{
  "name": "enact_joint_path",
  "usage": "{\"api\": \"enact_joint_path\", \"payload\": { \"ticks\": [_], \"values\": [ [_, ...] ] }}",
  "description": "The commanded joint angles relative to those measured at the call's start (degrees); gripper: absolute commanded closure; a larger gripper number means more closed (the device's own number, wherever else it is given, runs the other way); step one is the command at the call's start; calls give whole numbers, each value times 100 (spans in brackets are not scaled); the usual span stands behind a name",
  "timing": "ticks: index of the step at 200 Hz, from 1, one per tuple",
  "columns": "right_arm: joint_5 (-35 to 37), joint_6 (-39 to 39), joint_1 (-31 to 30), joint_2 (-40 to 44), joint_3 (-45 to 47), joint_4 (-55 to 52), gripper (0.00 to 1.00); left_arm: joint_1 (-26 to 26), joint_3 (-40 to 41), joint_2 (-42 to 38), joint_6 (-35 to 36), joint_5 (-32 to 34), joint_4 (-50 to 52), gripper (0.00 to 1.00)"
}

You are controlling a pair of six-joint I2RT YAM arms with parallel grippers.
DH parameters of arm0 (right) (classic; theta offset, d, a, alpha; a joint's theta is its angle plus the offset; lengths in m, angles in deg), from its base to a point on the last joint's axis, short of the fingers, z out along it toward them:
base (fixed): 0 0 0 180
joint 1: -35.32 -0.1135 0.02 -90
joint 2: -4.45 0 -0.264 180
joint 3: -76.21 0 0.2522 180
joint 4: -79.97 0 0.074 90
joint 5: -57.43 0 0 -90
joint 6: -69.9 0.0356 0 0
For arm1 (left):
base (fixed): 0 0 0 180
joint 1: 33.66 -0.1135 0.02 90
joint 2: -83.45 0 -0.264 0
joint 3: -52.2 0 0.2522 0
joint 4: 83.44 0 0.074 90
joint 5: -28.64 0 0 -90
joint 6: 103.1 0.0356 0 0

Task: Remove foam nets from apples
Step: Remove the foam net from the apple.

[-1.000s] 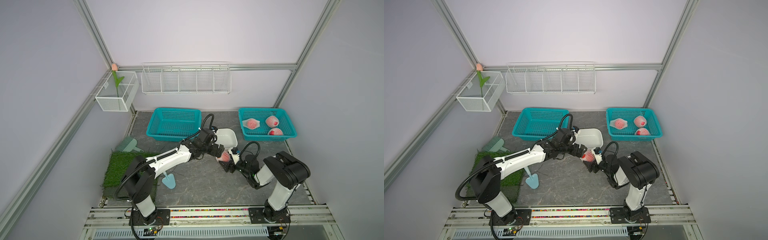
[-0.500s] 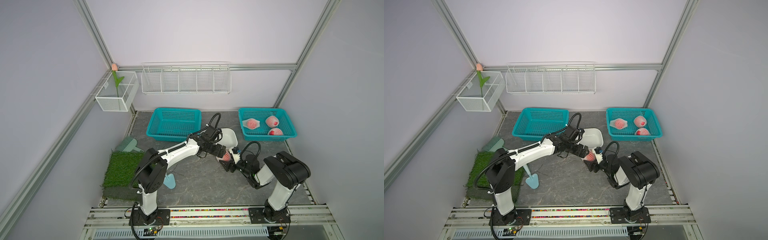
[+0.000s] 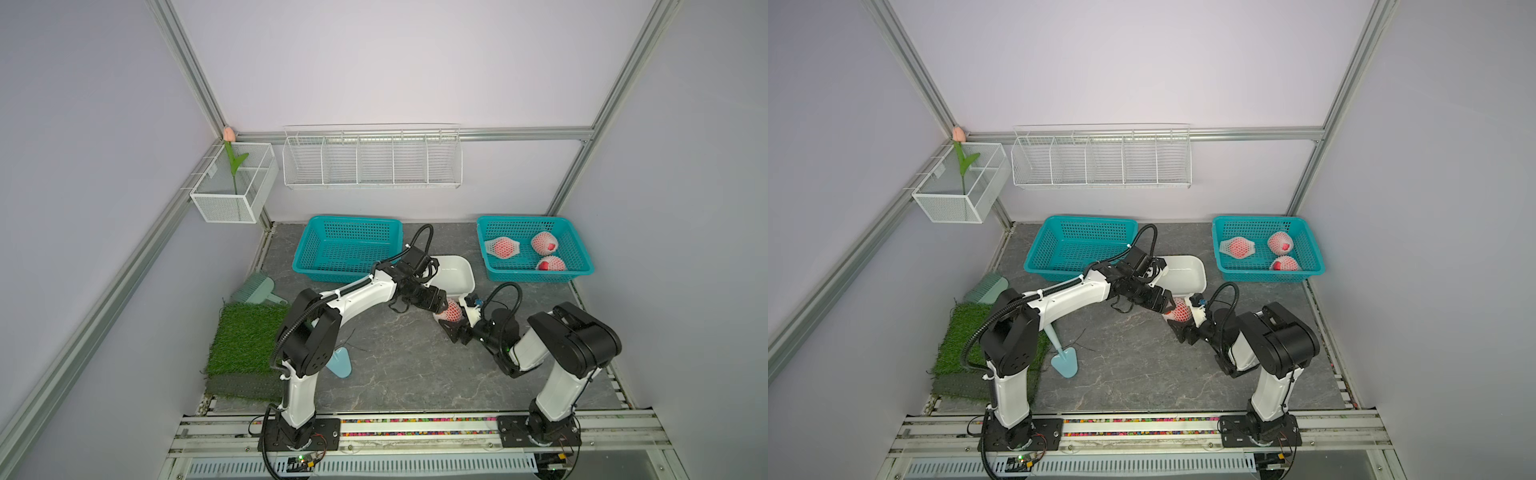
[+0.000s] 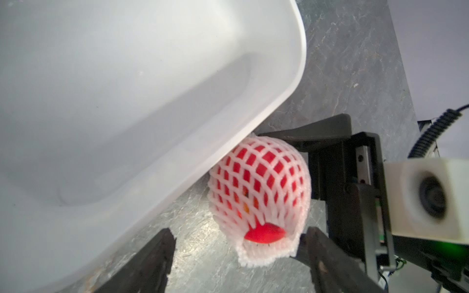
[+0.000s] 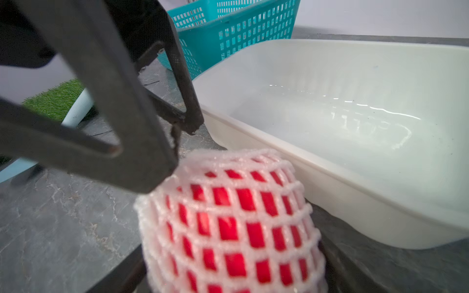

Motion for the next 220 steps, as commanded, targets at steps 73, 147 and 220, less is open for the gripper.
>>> {"api": "enact_joint_path", "payload": {
  "ticks": [73,147,220],
  "values": [
    [-59,22,22,120,-109,-82,14,115,-460,522,44,-546,471,35],
    [-76,-47,5,303,-126,-289,7,184,-671,614,52,-402,547,68],
    [-147,-650,-95,1794,-537,-2570,11,185,-743,471,301,-243,857,90]
  ]
}}
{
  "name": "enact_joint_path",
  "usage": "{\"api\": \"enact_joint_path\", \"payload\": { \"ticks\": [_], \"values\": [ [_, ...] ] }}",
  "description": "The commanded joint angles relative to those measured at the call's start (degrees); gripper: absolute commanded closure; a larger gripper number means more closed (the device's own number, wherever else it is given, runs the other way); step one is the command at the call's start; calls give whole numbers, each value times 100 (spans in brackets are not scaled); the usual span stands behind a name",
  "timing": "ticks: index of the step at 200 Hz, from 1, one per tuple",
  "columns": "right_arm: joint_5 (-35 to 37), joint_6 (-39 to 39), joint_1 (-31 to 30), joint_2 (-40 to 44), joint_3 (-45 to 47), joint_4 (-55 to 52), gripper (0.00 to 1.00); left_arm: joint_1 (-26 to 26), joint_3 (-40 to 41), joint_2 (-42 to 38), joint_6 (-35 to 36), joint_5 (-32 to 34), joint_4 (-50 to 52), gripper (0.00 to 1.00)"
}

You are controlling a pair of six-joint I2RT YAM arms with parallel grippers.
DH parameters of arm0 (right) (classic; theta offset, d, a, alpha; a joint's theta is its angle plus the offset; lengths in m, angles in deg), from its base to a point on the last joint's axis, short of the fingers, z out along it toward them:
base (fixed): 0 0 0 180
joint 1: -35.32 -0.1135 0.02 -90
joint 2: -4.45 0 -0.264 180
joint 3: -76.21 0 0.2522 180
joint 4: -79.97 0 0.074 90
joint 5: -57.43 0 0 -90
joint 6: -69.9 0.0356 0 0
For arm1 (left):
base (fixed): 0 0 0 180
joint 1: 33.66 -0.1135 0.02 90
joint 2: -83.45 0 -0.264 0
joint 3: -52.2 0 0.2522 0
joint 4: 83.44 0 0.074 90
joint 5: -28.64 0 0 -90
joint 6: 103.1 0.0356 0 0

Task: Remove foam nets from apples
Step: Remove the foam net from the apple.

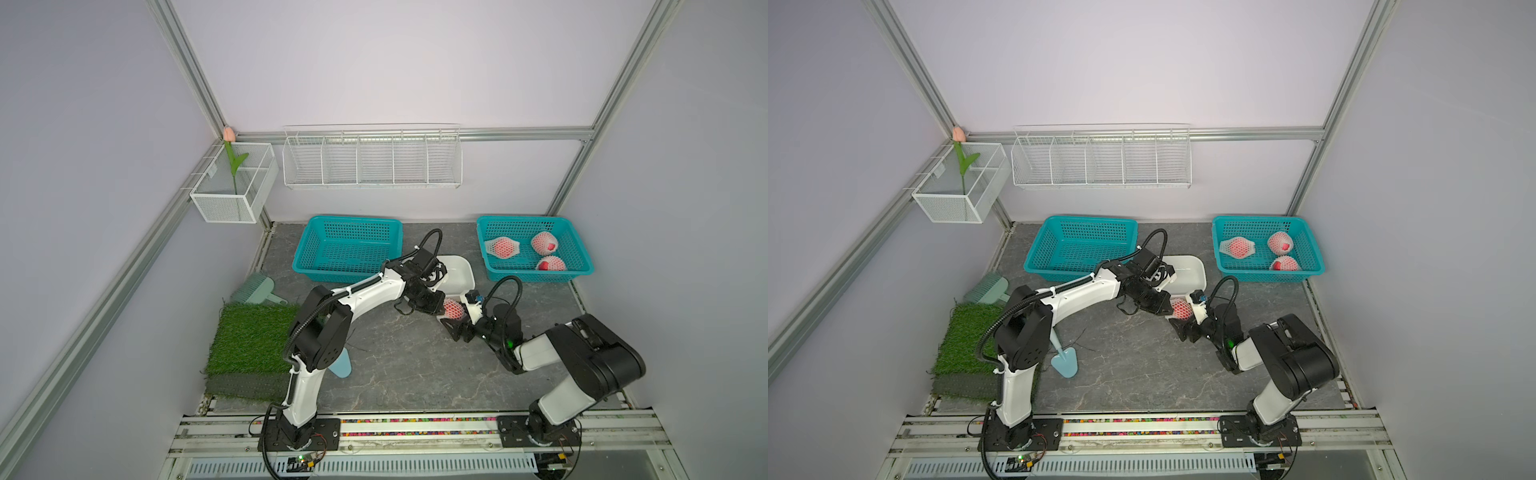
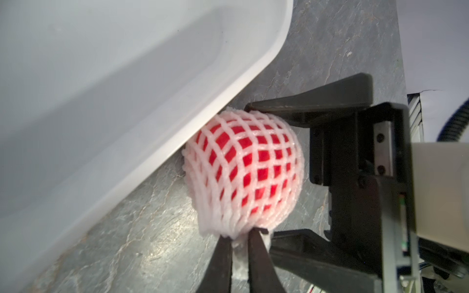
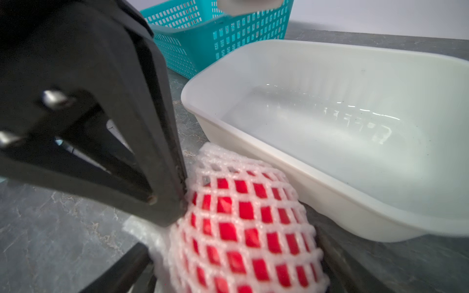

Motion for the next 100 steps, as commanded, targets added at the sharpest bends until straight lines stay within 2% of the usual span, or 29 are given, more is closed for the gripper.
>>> {"api": "enact_joint_path", "payload": {
  "ticks": [1,49,73,100],
  "values": [
    [-239,-397,-120,635,-324,-829,11,51,-169,-35,187,148,253,91],
    [-474,-878,-195,1115,-635,-2123,11,5,-189,-185,218,103,476,95],
    [-589,-1088,-318,1225,-513,-2122,11,-126,-164,-298,56,-71,444,96],
    [-187,-1462,-502,1352,-313,-1851,11,-181,-354,-295,56,-183,676,98]
  ]
}}
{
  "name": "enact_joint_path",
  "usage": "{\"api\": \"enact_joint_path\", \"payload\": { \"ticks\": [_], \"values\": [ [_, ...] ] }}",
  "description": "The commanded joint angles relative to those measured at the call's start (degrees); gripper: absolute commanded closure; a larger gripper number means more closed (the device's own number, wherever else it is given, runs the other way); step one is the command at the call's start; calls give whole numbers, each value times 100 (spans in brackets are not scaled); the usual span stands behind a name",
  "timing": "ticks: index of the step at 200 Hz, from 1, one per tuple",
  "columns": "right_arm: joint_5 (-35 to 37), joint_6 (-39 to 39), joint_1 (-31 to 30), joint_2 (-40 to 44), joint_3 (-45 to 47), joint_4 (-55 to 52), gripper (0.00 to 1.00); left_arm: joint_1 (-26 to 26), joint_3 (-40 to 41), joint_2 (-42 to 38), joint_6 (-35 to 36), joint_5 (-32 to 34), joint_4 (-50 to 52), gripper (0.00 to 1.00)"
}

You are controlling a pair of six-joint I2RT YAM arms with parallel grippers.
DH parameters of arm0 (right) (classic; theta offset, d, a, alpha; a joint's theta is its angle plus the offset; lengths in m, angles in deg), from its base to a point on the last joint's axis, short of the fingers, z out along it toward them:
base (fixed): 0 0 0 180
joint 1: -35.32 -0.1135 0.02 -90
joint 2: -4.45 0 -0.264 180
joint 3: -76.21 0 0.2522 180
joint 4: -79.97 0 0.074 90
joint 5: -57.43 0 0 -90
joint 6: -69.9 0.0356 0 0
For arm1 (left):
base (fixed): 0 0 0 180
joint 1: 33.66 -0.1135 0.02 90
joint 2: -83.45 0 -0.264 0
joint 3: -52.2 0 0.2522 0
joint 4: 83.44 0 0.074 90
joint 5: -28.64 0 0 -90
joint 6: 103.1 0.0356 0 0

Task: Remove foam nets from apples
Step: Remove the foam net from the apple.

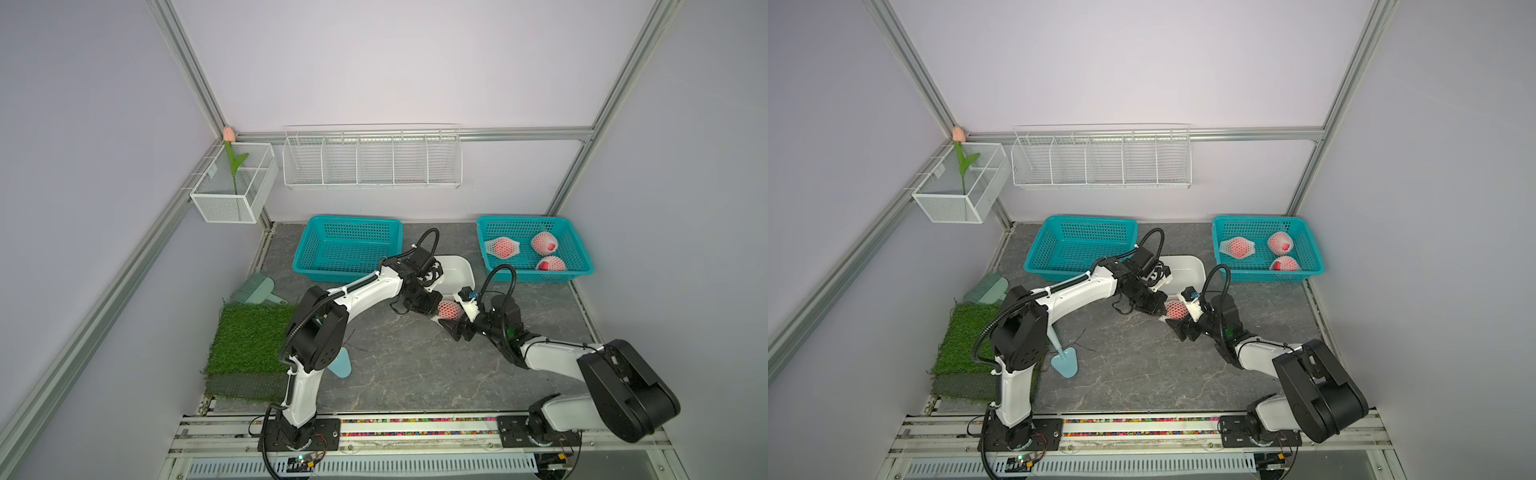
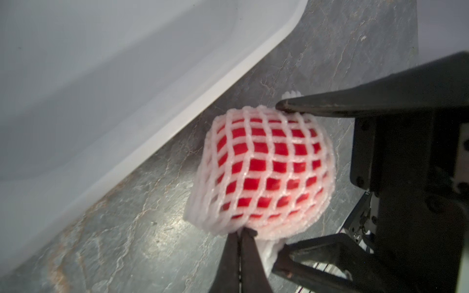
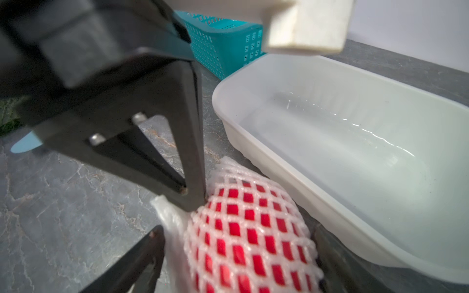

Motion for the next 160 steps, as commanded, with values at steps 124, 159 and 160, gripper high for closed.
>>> {"api": "enact_joint_path", "payload": {
  "ticks": [124,159,160],
  "values": [
    [228,-327,-237,425,-76,-280,11,-108,-651,-328,493,447,988,100],
    [-56,-666,-397,433,-118,-235,11,-77,-715,-257,507,495,1070,100],
    [-53,-678,-402,433,-124,-238,11,-70,-723,-247,505,503,1087,100]
  ]
}}
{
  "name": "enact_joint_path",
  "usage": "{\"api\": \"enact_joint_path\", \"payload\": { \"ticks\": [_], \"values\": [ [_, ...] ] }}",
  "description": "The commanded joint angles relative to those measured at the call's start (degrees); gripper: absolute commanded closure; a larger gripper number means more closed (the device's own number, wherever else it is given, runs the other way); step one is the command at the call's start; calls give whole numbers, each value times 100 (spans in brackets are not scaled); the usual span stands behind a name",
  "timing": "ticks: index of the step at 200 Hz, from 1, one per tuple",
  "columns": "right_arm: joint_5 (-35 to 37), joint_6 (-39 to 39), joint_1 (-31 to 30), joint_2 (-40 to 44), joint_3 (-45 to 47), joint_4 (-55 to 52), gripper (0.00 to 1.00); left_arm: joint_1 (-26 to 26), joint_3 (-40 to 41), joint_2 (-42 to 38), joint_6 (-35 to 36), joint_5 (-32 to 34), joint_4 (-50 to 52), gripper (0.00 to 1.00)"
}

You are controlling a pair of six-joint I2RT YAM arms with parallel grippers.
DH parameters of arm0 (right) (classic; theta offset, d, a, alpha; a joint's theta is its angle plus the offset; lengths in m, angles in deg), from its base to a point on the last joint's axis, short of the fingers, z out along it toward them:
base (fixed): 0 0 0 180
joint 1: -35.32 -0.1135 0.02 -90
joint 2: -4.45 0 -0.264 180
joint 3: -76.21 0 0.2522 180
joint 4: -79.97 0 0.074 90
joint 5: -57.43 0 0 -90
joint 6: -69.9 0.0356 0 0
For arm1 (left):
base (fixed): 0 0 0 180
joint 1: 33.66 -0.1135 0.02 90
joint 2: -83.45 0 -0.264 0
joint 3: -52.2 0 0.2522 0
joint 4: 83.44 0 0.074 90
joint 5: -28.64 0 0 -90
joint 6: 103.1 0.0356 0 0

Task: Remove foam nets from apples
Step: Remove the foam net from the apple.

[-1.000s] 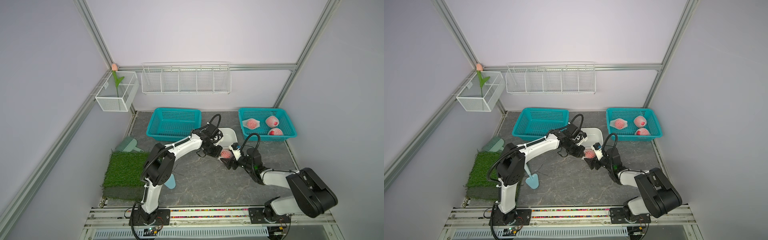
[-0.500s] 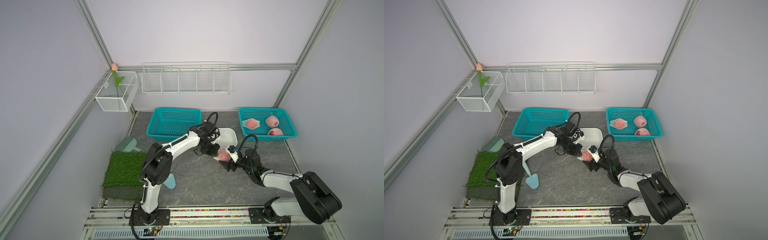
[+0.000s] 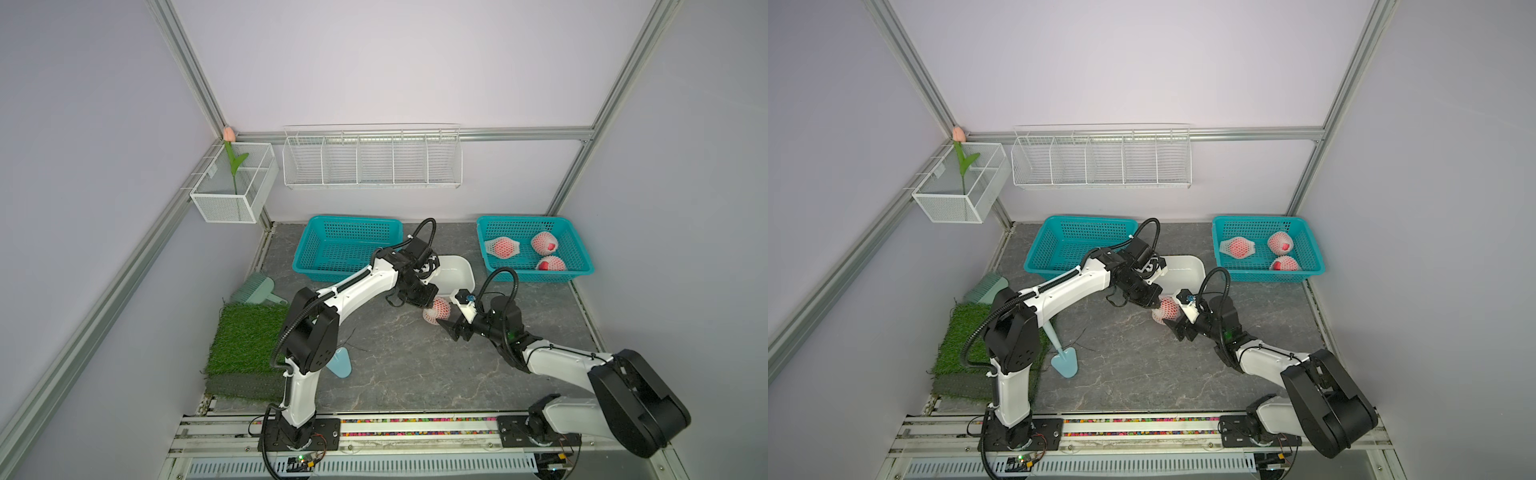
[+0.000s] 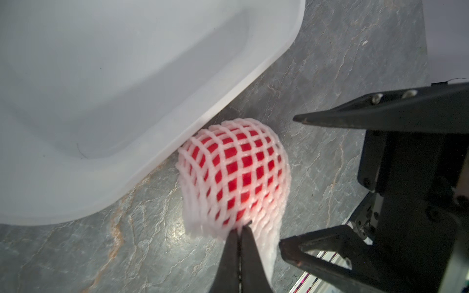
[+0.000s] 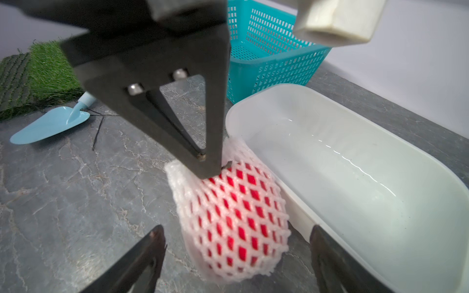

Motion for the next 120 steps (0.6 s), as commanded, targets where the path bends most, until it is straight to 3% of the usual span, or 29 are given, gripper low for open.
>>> {"api": "enact_joint_path", "payload": {
  "ticks": [1,45,120],
  "values": [
    [-242,-265,-158,43,-143,-207,11,13,-206,-67,153,107,339,100],
    [-71,-374,-352,-431,-223,372,11,135,-354,0,163,141,442,100],
    [596,109,-380,-1533,101,2939,9,243,-382,180,234,-212,514,100]
  ]
}}
